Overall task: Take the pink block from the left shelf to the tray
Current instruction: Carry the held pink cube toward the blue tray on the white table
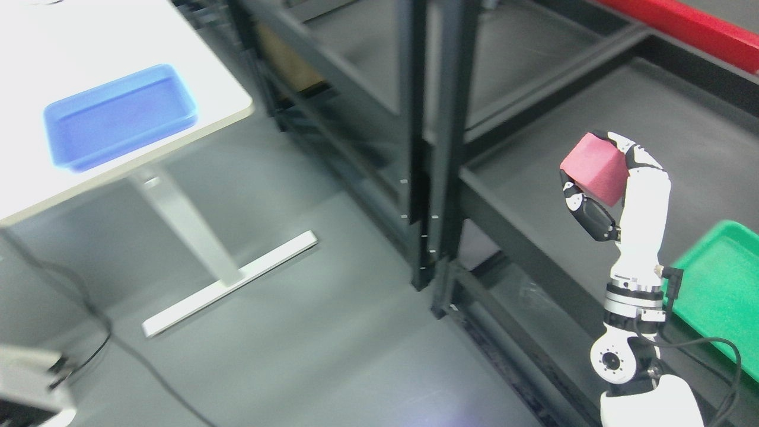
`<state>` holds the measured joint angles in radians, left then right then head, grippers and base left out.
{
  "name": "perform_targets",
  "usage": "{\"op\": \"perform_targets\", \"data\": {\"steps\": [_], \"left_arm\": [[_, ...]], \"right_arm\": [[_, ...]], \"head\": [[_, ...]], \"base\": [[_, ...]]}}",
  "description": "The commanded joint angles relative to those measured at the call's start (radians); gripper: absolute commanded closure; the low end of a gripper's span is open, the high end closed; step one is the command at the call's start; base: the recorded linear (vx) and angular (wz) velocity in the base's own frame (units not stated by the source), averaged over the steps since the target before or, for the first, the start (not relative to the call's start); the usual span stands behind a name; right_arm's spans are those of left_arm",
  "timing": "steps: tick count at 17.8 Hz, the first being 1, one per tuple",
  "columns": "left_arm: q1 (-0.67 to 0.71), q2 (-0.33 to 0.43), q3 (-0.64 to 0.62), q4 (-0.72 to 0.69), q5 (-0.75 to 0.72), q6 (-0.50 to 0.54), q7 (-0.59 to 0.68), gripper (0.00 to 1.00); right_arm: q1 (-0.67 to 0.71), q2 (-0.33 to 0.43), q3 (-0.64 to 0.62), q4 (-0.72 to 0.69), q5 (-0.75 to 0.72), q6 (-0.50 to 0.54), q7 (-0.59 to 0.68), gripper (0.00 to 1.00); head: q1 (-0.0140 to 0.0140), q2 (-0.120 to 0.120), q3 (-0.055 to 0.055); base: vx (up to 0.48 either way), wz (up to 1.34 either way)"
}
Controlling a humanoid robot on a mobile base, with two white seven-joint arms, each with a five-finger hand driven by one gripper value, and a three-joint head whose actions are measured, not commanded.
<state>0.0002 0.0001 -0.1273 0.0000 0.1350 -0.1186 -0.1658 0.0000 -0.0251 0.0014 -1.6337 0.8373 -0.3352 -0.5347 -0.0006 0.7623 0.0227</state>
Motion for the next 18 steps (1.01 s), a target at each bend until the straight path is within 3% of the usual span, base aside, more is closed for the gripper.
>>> {"op": "perform_targets", "data": {"steps": [1,18], "left_arm": [[0.020,0.017,0.000,-0.017,0.000,0.000,0.000,0.00],[0.020,0.017,0.000,-0.017,0.000,0.000,0.000,0.00]], "right_arm": [[0.012,-0.015,-0.023,-0.003,-0.004,0.004,0.002,0.95],[0.040,-0.021,-0.021,-0.003,-0.004,-0.002,0.012,0.95]], "head": [[0.0000,0.000,0.000],[0.0000,0.000,0.000]], "base": [[-0.110,0.91],[-0.040,0.61]]}}
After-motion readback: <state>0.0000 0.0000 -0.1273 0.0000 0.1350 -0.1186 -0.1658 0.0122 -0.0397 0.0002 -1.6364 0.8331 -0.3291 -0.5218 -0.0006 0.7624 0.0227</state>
